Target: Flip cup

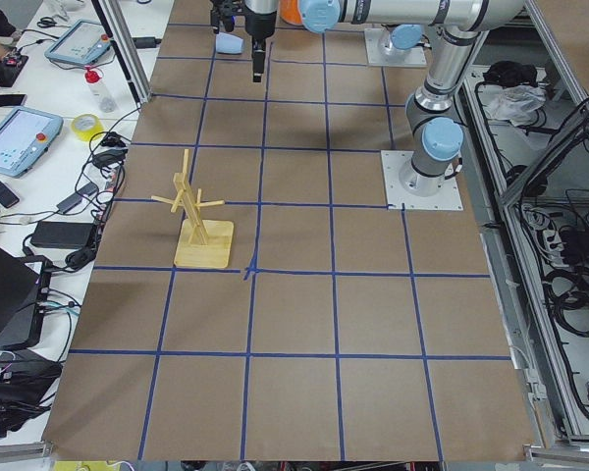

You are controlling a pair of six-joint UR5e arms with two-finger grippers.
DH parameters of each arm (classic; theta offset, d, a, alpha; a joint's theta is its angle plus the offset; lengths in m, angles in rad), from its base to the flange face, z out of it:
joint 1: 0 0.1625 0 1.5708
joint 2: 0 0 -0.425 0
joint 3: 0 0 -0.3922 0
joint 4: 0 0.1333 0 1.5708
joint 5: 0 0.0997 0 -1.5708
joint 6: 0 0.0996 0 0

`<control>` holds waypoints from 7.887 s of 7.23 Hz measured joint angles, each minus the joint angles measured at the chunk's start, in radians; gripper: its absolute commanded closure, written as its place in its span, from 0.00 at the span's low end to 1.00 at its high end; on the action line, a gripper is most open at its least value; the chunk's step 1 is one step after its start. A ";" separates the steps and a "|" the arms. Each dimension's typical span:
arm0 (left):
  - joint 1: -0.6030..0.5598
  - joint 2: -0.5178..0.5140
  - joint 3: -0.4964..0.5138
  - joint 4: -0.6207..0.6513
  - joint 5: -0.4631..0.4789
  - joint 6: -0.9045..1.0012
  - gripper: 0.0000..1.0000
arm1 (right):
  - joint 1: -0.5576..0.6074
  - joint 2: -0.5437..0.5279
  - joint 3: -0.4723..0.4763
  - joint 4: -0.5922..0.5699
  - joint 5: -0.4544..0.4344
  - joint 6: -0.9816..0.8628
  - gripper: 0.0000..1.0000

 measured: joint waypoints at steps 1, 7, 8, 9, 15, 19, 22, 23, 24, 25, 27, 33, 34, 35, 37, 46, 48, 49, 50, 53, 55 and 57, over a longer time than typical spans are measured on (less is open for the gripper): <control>0.000 0.000 0.000 0.000 0.000 0.000 0.00 | 0.000 0.013 0.012 -0.012 0.003 0.014 0.00; 0.000 0.001 0.000 0.000 0.001 0.000 0.00 | 0.000 0.094 0.064 -0.164 0.000 0.005 0.15; 0.000 0.001 0.000 0.000 0.001 0.000 0.00 | 0.000 0.091 0.065 -0.165 0.000 0.004 0.39; 0.000 0.001 0.000 0.000 0.001 0.000 0.00 | -0.001 0.091 0.065 -0.165 0.002 0.003 0.58; 0.000 0.001 0.000 0.000 0.003 0.000 0.00 | -0.001 0.047 0.079 -0.093 -0.001 0.002 0.89; 0.000 0.001 0.000 0.000 0.001 0.000 0.00 | 0.068 -0.058 0.090 -0.018 -0.006 -0.010 1.00; 0.000 0.001 0.000 0.000 0.000 0.000 0.00 | 0.245 -0.123 0.100 0.011 0.007 -0.049 1.00; 0.000 0.000 0.000 0.000 0.000 0.000 0.00 | 0.303 -0.127 0.107 0.009 0.007 -0.064 1.00; 0.001 0.001 0.000 0.000 0.000 0.000 0.00 | 0.344 -0.126 0.119 0.001 0.006 -0.113 1.00; 0.001 0.001 0.000 0.001 0.000 0.000 0.00 | 0.365 -0.127 0.141 -0.012 0.007 -0.200 1.00; 0.001 0.001 0.000 0.001 0.000 0.000 0.00 | 0.399 -0.126 0.177 -0.067 0.032 -0.404 1.00; 0.001 0.001 0.000 0.001 0.000 0.000 0.00 | 0.512 -0.056 0.246 -0.306 0.008 -0.868 1.00; 0.001 0.001 0.000 0.001 0.000 0.000 0.00 | 0.517 -0.054 0.248 -0.316 0.010 -0.970 1.00; 0.001 0.001 0.000 0.001 -0.002 0.000 0.00 | 0.525 -0.054 0.249 -0.320 0.014 -1.079 1.00; 0.001 0.001 0.000 0.000 -0.003 0.001 0.00 | 0.558 -0.054 0.252 -0.321 0.019 -1.202 1.00; 0.003 0.000 0.000 0.000 0.004 0.002 0.00 | 0.554 -0.050 0.330 -0.423 0.030 -1.148 1.00; 0.003 0.000 0.000 0.000 0.004 0.002 0.00 | 0.554 -0.050 0.330 -0.430 0.061 -1.143 1.00; 0.003 0.000 0.000 0.000 0.004 0.002 0.00 | 0.554 -0.049 0.330 -0.433 0.081 -1.142 1.00; 0.003 0.000 0.000 0.000 0.004 0.002 0.00 | 0.554 -0.047 0.330 -0.434 0.088 -1.140 1.00; 0.003 0.000 0.000 0.000 0.004 0.003 0.00 | 0.555 -0.043 0.333 -0.434 0.090 -1.135 1.00; 0.003 0.000 0.000 0.000 0.003 0.002 0.00 | 0.555 -0.040 0.333 -0.435 0.091 -1.130 0.95; 0.003 0.000 0.000 0.000 0.003 0.002 0.00 | 0.555 -0.040 0.336 -0.436 0.091 -1.123 0.69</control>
